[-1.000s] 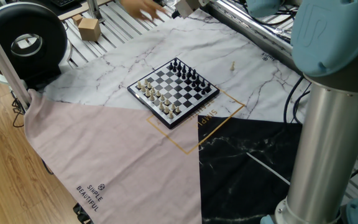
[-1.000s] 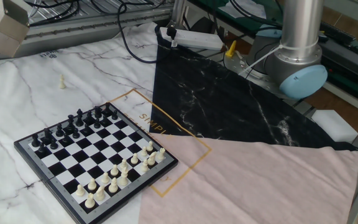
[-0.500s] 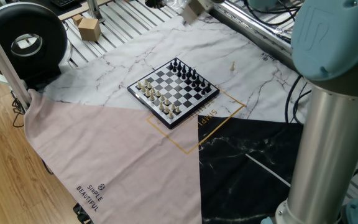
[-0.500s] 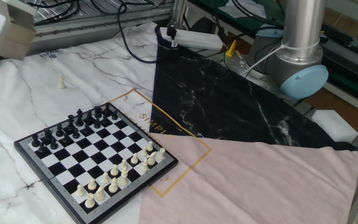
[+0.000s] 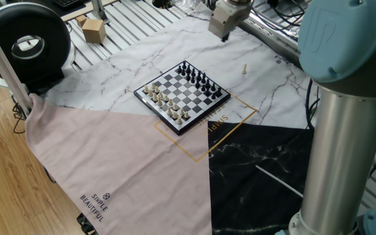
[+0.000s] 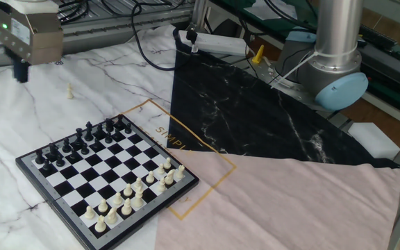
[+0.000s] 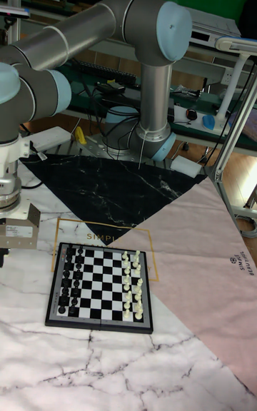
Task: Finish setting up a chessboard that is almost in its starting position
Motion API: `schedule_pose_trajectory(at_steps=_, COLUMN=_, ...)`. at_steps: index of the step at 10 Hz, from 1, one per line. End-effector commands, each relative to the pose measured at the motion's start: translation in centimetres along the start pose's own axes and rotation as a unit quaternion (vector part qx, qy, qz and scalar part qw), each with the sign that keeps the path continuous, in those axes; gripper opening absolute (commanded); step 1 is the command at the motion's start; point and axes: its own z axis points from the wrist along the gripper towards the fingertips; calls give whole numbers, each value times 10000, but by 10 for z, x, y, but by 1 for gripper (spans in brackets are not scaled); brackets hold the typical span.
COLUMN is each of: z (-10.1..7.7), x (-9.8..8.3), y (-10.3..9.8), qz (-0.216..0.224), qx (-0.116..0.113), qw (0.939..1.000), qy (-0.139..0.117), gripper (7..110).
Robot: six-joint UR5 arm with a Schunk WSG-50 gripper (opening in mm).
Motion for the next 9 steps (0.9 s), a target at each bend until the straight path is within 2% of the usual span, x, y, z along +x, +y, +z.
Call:
schedule_pose_trajectory(at_steps=1, z=-2, x=32, y=-3, qz=329, qx=140, qw=9977, qy=581, gripper=7)
schedule_pose_trajectory(at_steps=3, z=5, x=28, y=9, qz=653, qx=100, qw=9972, qy=341, gripper=7)
schedule_pose_trajectory(at_steps=5, z=15, x=46, y=9, qz=625, qx=68, qw=9968, qy=501, gripper=7)
schedule_pose_trajectory(at_steps=6, z=18, x=43, y=8, qz=570, qx=-11, qw=9978, qy=352, gripper=7)
schedule_pose_trajectory(at_steps=7, z=19, x=48, y=14, qz=-19, qx=-170, qw=9990, qy=418, gripper=7)
schedule_pose_trajectory(at_steps=8, z=19, x=49, y=17, qz=-88, qx=-254, qw=9989, qy=384, gripper=7)
schedule_pose_trajectory(at_steps=9, z=19, x=47, y=12, qz=-42, qx=-154, qw=9995, qy=265, gripper=7)
